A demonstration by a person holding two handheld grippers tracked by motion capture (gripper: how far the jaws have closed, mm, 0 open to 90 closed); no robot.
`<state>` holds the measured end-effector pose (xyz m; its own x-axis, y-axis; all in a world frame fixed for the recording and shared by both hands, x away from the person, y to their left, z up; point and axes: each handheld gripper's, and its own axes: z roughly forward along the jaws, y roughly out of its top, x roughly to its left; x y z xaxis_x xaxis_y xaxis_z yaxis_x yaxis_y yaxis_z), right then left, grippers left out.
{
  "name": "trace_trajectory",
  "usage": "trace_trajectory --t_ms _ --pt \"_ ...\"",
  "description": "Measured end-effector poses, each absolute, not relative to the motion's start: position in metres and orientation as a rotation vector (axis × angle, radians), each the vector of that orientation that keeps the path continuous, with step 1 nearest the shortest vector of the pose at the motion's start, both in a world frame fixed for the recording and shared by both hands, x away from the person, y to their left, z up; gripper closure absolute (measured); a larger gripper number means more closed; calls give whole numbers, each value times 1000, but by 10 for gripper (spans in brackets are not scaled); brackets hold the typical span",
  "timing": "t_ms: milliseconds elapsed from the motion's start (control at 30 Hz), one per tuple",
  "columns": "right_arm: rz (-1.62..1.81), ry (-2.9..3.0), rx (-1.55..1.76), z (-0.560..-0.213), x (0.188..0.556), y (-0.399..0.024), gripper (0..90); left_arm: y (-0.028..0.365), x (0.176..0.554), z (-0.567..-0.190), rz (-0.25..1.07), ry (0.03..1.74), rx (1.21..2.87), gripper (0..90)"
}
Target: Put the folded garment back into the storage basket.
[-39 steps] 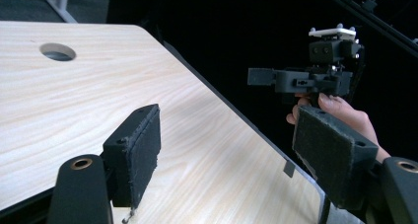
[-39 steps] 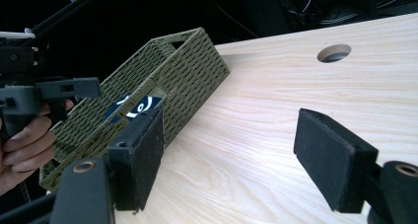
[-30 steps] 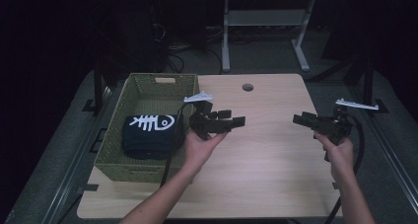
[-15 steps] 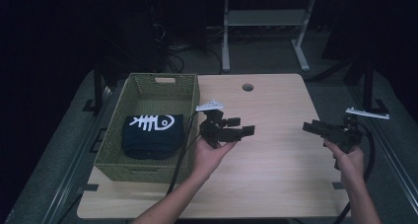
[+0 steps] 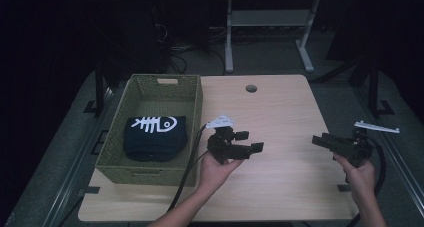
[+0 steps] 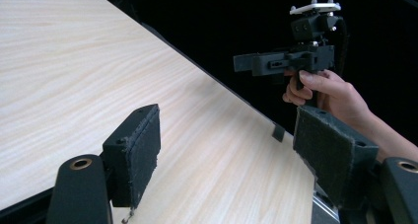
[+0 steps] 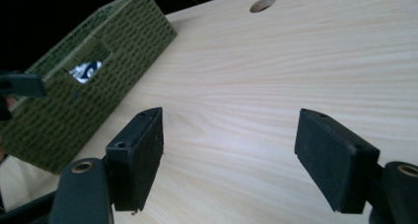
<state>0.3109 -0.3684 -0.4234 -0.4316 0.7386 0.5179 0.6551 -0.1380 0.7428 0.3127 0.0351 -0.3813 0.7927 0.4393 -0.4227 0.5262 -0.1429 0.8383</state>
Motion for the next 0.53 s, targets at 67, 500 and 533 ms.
trace_trajectory --t_ms 67,500,533 --pt "1611 2017 1616 -425 305 -368 265 35 308 -385 -84 743 1776 257" --pt "1647 1981 1537 -447 264 -356 223 29 272 -414 -99 665 1824 247" --pt "1647 1981 1537 -447 264 -356 223 29 272 -414 -99 665 1824 247"
